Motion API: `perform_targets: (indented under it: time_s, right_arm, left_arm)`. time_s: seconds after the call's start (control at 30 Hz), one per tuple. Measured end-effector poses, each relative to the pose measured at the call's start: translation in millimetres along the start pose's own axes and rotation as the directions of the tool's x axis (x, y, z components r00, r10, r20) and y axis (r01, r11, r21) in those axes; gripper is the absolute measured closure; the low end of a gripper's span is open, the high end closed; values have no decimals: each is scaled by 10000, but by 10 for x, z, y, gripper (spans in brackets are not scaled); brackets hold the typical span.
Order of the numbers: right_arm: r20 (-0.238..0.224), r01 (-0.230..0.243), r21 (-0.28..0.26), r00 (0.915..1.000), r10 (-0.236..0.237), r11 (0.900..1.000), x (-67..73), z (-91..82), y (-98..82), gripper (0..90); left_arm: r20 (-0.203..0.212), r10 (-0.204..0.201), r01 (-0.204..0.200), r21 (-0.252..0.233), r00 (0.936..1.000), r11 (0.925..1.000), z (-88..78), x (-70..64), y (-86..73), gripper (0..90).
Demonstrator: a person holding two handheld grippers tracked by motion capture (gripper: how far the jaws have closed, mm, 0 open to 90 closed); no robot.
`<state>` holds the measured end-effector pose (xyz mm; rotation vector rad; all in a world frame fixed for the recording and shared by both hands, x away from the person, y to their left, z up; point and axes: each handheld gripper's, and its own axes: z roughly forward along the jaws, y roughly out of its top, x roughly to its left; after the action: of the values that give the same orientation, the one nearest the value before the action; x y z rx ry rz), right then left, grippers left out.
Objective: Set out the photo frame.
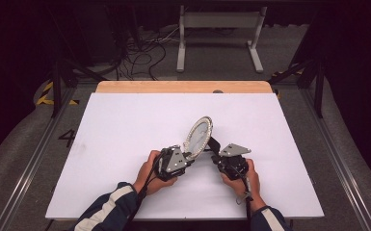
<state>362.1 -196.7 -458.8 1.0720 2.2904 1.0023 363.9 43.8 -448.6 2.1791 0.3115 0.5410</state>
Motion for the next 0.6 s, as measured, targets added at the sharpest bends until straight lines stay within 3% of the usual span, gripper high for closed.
perform_targets:
  time_s: [0.23, 0.6]
  right_arm:
    - [6, -146, -17, 9999, 146, 9999, -54, 30, -6, 900]
    - [241, -426, -58, 9988, 427, 9991, -117, 70, 20, 900]
  left_arm:
    - [80, -192, 192, 5, 9998, 9998, 5, 8, -9, 711]
    - [302, -174, 179, -148, 9994, 9997, 41, -2, 5, 746]
